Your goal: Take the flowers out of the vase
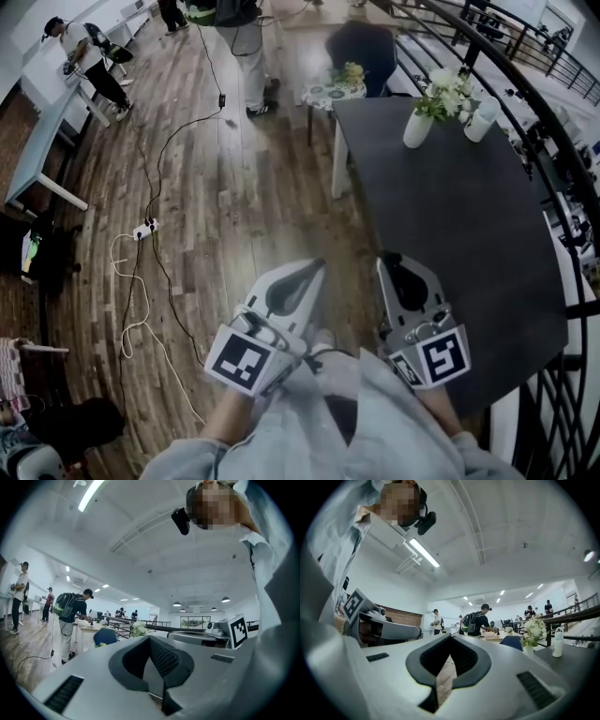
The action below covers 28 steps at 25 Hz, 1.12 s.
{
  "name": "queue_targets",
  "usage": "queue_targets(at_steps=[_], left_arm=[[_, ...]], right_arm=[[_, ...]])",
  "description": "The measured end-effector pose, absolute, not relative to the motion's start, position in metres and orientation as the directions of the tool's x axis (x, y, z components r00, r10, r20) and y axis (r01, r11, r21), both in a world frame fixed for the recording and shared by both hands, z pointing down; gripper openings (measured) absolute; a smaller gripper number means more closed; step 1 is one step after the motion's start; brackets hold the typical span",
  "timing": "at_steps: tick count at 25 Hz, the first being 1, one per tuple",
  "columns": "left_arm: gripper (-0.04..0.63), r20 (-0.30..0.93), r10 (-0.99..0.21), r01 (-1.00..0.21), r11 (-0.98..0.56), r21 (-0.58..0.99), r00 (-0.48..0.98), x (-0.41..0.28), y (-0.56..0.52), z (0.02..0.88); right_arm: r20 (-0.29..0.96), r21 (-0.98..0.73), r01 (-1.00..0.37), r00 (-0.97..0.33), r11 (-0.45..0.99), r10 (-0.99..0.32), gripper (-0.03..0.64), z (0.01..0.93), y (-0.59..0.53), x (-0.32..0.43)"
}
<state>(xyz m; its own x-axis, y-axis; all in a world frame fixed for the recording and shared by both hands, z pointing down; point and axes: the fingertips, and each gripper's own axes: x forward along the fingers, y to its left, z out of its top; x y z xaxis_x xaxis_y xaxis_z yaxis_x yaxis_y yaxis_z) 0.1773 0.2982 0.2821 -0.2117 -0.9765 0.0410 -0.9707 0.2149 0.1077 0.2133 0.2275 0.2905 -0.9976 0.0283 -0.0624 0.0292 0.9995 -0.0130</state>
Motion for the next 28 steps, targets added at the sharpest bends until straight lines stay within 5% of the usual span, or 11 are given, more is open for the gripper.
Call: queue_targets(at_steps=[14,28], left_arm=[[0.009,0.059,-0.979,-0.974,0.202,0.102,-0.197,0.106,0.264,0.295],[0.009,0.077,-0.997,-0.996,-0.008,0.089,0.015,-0.02,0.226,0.296]], right_arm=[[-0.041,-0.028,-0.016,-0.999,0.999,-0.017,0.002,0.307,0.19,0.152],[-0.042,-0.053,-0.204,-0.978,0.977,-0.207,0.002,0.304,0.165,0.028]])
